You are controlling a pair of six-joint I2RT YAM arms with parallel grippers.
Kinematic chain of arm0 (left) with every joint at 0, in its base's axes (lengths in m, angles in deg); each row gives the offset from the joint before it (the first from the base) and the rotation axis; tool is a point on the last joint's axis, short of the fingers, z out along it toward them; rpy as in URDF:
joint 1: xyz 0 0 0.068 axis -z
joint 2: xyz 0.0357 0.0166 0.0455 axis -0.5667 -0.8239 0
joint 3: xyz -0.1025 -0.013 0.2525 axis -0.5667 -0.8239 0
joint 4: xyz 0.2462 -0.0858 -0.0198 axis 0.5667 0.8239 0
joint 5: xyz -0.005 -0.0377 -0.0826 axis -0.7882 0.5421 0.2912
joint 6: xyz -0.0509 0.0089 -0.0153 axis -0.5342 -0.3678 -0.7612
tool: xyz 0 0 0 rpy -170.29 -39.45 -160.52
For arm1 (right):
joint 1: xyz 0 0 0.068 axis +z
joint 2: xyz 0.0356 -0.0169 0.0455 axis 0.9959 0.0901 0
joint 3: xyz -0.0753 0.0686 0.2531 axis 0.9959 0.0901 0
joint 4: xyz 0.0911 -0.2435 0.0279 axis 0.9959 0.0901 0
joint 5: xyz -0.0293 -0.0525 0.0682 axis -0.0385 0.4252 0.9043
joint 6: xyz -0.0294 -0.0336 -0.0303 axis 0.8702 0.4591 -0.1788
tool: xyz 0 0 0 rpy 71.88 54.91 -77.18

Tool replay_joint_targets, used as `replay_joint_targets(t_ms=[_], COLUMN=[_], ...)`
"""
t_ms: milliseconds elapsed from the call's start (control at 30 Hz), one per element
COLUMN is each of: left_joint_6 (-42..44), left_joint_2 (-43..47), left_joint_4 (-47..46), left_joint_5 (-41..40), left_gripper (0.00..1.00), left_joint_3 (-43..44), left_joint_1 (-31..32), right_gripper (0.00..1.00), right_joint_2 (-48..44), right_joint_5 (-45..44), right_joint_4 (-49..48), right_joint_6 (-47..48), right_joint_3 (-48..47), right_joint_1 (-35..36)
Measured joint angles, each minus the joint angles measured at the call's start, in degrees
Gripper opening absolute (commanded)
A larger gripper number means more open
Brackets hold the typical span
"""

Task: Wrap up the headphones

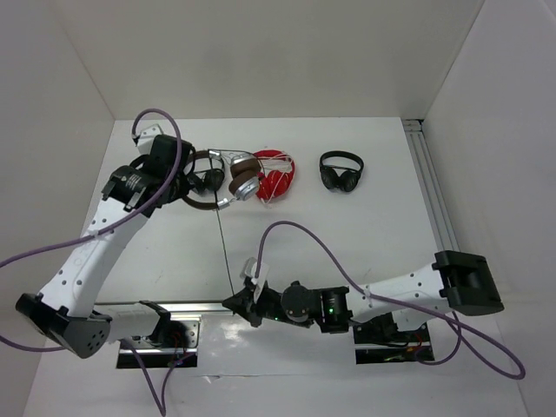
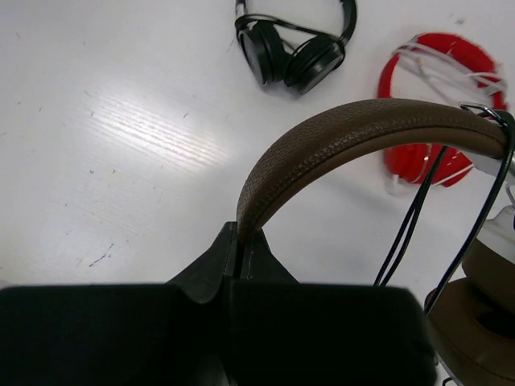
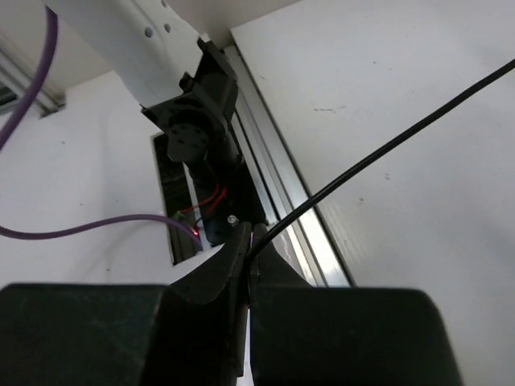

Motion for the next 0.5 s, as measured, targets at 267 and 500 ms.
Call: replay_joint_targets(t_ms=[267, 500], left_joint_6=[5.7, 7.8], left_joint_2=[-2.1, -2.3], left_joint_4=[-3.7, -6.8], left_joint_5=[6.1, 6.4], left_gripper=[0.00, 0.00], left_joint_3=[-7.8, -15.3], left_joint_1=[-2.3, 5.2], right_gripper=[0.00, 0.00], right_joint_2=[-1.3, -1.3], right_joint_5=[-13.2, -14.8], right_joint_4=[18.4, 34.8], right_joint_6=[5.4, 11.4], right_joint_3=[-9.5, -23.5], right_joint_1=[7.6, 7.8])
